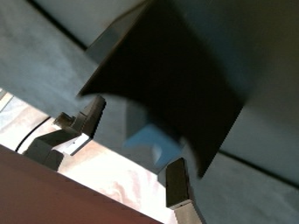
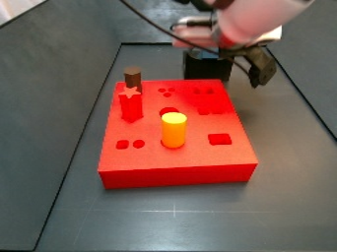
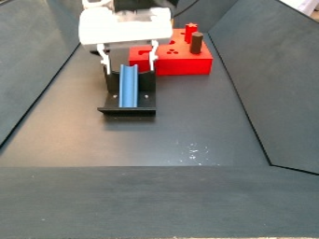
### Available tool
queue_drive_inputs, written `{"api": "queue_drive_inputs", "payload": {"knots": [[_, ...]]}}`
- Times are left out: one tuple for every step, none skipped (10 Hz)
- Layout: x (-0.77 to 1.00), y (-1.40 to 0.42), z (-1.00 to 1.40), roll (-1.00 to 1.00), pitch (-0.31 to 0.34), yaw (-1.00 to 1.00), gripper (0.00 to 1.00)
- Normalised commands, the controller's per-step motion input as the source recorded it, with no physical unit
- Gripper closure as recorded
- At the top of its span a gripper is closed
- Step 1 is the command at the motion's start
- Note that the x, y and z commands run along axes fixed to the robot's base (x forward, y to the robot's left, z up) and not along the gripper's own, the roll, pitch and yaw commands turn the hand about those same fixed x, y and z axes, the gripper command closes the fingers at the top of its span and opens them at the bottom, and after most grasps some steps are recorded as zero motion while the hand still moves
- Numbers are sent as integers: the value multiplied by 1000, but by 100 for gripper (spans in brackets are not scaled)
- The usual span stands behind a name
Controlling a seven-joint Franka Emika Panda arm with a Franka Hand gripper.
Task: Pick up the arch object. Move up. Place the arch object on the fixture. Regrasp the arch object. Move to above the board. Insert the arch object.
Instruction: Regrasp the arch object, then move to above the board.
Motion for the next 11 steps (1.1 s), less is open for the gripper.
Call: {"api": "queue_drive_inputs", "payload": {"knots": [[74, 7, -339, 71, -44, -50, 0], [71, 7, -243, 72, -30, -48, 0], [13, -7, -174, 59, -5, -43, 0], [12, -6, -172, 58, -6, -36, 0], [12, -6, -171, 57, -6, -31, 0], [12, -6, -171, 57, -6, -28, 0], [11, -5, -170, 56, -5, -24, 0], [0, 0, 0, 0, 0, 0, 100], [108, -61, 1000, -306, 229, 66, 100], [105, -60, 1000, -303, 235, 69, 100], [101, -55, 1000, -257, 230, 101, 100]]}}
